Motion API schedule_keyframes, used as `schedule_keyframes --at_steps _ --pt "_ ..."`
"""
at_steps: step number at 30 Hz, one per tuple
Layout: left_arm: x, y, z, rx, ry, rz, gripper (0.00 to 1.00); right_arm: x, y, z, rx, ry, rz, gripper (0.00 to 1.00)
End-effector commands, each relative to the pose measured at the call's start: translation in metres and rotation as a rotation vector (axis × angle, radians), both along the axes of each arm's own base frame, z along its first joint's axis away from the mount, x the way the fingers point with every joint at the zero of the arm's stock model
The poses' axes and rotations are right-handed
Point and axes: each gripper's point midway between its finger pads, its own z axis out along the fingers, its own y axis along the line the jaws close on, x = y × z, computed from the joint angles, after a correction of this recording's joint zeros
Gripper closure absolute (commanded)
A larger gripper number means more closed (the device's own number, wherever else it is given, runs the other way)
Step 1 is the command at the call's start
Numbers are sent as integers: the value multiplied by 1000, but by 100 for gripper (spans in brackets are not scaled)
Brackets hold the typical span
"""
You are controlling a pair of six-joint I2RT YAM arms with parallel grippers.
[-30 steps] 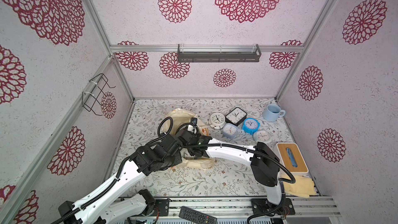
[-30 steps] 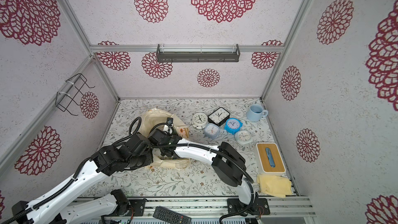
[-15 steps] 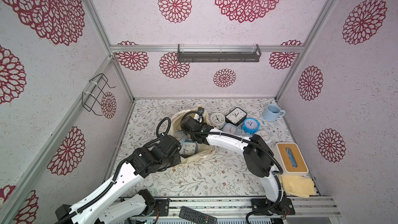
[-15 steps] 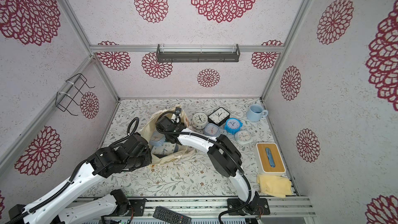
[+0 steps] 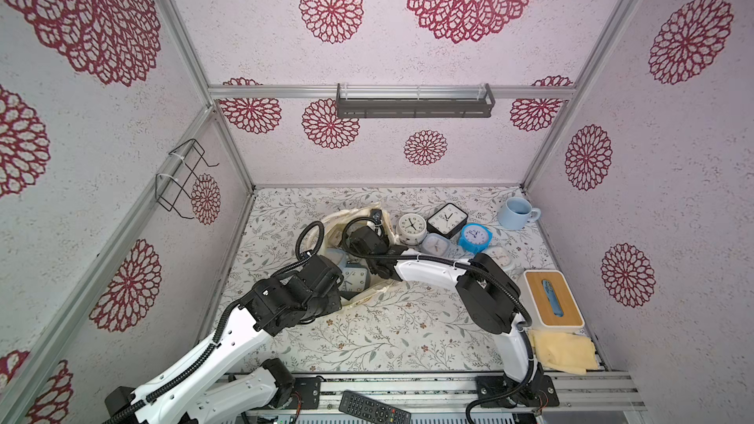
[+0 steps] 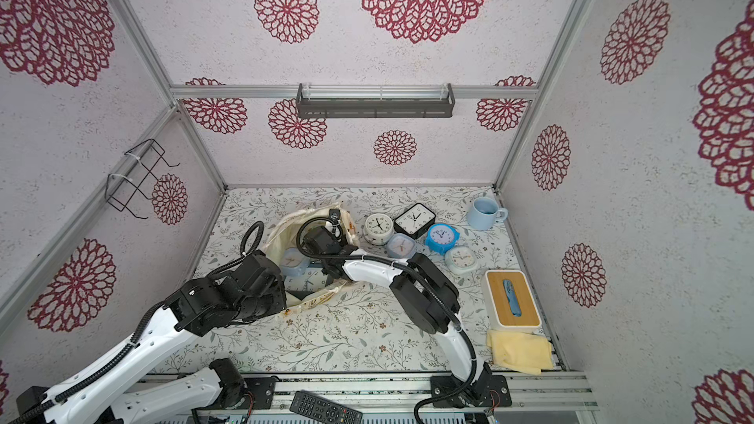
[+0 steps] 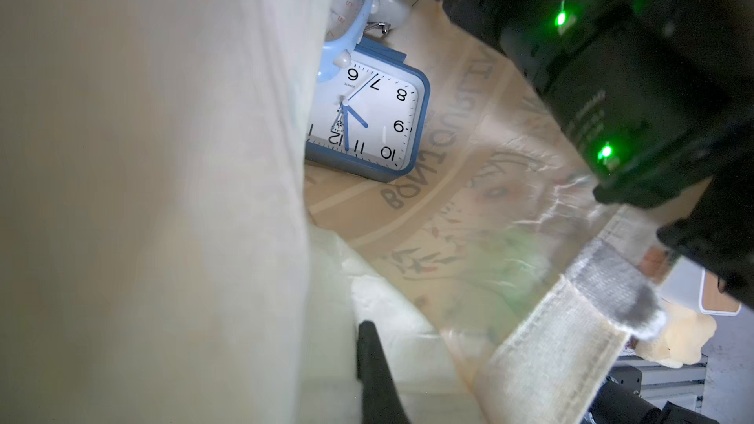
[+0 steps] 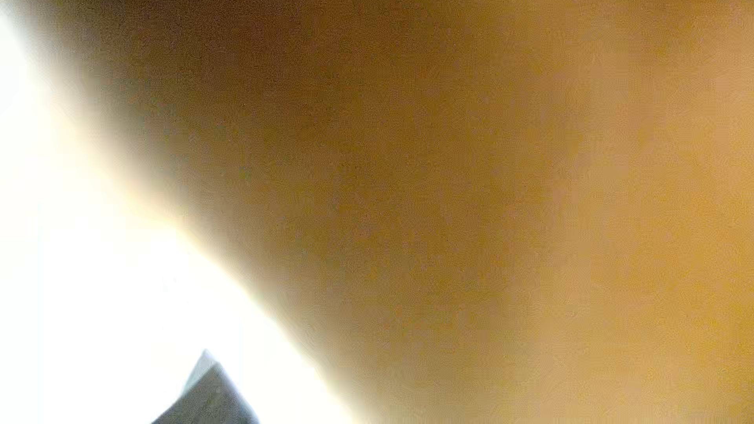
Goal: Take the alarm clock out of the canvas bag
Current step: Pick up the alarm from the canvas bag.
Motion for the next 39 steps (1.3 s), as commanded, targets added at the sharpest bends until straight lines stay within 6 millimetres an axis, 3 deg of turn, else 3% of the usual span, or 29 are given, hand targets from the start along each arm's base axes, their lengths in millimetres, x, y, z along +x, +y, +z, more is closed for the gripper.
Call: schedule_keyframes --at_steps 1,7,11,18,23,31,39 --pt "-1 13 9 65 -11 5 100 -30 -4 16 -118 -104 109 20" --pt "-4 17 20 78 -21 -13 100 -54 -5 38 -149 -258 202 19" --pt "-11 20 19 61 -19 -23 100 -40 0 28 -173 -211 138 16" --pt "-18 24 18 38 -26 -24 100 -6 24 24 -120 -100 27 11" --pt "-19 27 17 43 -33 -26 100 2 24 15 -110 -67 -48 11" --pt "-20 28 15 40 -35 -31 100 9 30 -19 -70 4 -52 11" --pt "-21 26 10 33 -27 -35 100 13 42 -15 27 -59 -42 11"
